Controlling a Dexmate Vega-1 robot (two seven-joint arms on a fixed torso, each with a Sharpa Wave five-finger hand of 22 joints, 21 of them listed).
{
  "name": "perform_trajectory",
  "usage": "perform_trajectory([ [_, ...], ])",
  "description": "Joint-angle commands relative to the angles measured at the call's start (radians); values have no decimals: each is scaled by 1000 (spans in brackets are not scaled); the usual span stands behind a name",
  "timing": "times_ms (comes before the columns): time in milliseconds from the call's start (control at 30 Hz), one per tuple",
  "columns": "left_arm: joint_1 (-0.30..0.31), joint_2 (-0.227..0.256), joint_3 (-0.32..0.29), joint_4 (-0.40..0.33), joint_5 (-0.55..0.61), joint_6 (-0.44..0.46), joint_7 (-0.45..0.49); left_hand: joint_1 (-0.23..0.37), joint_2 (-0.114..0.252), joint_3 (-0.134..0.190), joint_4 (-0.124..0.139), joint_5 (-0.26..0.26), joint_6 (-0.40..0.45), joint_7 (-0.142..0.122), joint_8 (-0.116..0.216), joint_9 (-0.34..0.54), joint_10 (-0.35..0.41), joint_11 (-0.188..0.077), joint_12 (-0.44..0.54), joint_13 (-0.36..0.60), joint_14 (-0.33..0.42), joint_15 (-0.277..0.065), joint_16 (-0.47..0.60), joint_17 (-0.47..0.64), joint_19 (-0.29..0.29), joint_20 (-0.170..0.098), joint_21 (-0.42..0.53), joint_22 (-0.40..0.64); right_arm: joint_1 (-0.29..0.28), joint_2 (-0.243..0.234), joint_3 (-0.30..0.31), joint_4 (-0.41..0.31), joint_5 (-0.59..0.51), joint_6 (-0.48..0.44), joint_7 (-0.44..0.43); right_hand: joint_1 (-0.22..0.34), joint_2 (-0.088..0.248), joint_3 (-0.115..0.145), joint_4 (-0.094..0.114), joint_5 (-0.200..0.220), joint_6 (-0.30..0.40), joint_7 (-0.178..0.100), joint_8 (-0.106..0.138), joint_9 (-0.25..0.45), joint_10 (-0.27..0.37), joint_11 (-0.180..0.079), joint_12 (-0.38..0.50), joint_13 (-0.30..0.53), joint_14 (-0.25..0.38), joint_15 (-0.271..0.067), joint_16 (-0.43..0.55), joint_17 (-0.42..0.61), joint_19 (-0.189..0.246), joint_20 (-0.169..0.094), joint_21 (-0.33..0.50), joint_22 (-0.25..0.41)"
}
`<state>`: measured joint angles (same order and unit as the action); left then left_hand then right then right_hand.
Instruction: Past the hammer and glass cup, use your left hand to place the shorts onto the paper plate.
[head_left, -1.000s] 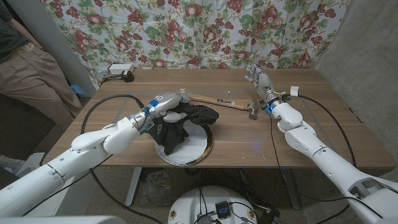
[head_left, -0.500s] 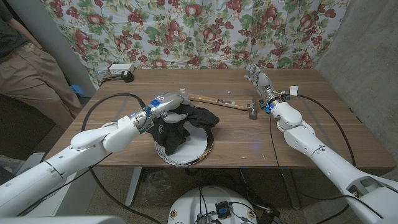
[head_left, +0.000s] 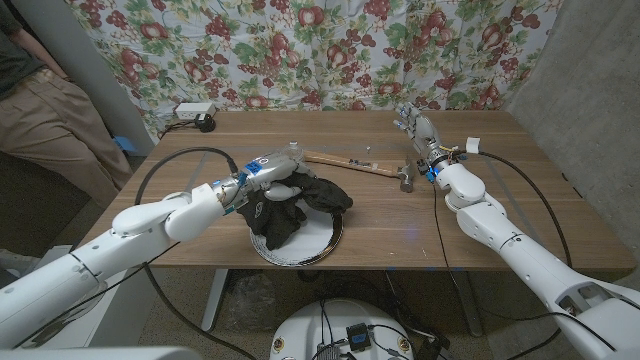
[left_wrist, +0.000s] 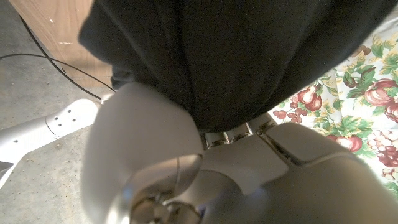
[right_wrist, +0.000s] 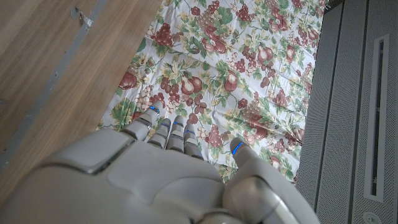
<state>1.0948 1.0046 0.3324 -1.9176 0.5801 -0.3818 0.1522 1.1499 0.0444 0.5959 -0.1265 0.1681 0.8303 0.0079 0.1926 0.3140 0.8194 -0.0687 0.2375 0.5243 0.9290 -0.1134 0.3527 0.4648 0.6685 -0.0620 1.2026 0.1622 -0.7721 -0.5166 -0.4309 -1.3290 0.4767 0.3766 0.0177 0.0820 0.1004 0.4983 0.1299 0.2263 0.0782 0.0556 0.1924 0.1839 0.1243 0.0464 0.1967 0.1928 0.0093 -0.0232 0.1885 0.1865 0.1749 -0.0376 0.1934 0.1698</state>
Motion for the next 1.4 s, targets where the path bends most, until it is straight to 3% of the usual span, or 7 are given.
perform_trajectory([
  [33, -19, 45, 18, -40, -7, 23, -61, -69, -39, -18, 12, 5, -24, -7, -5, -13, -17, -1, -17, -15, -6, -107, -32, -30, -11, -47, -20, 1, 5, 4, 1, 12, 5, 10, 8, 1, 36, 3, 0, 0, 1, 0, 1, 3, 9, -1, 2, 2, 4, -5, 3, 0, -1, -43, 2, 3],
  [233, -18, 44, 17, -44, 8, 31, -50, -131, -82, -36, 18, 8, -66, -15, -11, -35, -59, -7, -42, -38, -66, -96, -82, -72, -27, -24, -58, -1, 7, 5, 0, 18, 5, 13, 10, 1, 36, 3, 0, 1, 1, 1, 1, 3, 10, -1, 2, 1, 5, -3, 3, 0, -1, -43, 2, 3],
  [367, -18, 41, 17, -45, 8, 36, -46, -157, -96, -44, 13, 13, -111, -21, -13, -56, -103, 4, -52, -62, -138, -68, -122, -100, -80, 38, -110, -1, 7, 5, 0, 18, 5, 15, 11, 1, 36, 3, 0, 1, 2, 0, 1, 3, 10, -3, 2, 1, 5, -4, 2, 0, -1, -43, 2, 3],
  [733, -16, 47, 19, -53, 5, 51, -58, -178, -108, -92, -2, 16, -249, -20, -24, -93, -210, 13, -61, -112, -270, -21, -152, -134, -126, 87, -191, -1, 2, 3, 1, 10, 5, 13, 7, 1, 36, 4, 0, 1, 2, 1, 1, 3, 11, -2, 2, 1, 6, -2, 2, 0, -3, -44, 1, 3],
  [900, -9, 51, 17, -56, 3, 51, -53, -176, -113, -127, -10, 17, -298, -15, -18, -111, -262, 19, -60, -140, -360, 20, -165, -153, -184, 121, -245, -1, 0, 2, 2, 6, 5, 14, 6, 1, 36, 4, 0, 1, 1, 0, 1, 3, 12, -1, 3, 1, 6, -3, 2, 0, -4, -44, 1, 3],
  [1100, 5, 59, 9, -68, 13, 62, -45, -173, -105, -173, -12, 20, -402, -28, -24, -125, -372, 26, -64, -185, -473, 50, -173, -197, -251, 165, -320, -1, -3, 1, 2, -1, 4, 12, 3, 0, 36, 3, 0, 1, 1, 1, 1, 3, 13, -1, 3, 1, 7, -3, 2, 0, -5, -45, 1, 3],
  [1400, 22, 65, -1, -77, 22, 68, -25, -179, -91, -218, -6, 24, -518, -45, -24, -131, -484, 41, -62, -238, -584, 88, -177, -252, -311, 200, -401, 0, -9, -2, 4, -11, 3, 11, -1, 1, 36, 4, 0, 2, 2, 0, 1, 3, 13, 0, 2, 1, 7, -3, 2, -1, -6, -46, 1, 3],
])
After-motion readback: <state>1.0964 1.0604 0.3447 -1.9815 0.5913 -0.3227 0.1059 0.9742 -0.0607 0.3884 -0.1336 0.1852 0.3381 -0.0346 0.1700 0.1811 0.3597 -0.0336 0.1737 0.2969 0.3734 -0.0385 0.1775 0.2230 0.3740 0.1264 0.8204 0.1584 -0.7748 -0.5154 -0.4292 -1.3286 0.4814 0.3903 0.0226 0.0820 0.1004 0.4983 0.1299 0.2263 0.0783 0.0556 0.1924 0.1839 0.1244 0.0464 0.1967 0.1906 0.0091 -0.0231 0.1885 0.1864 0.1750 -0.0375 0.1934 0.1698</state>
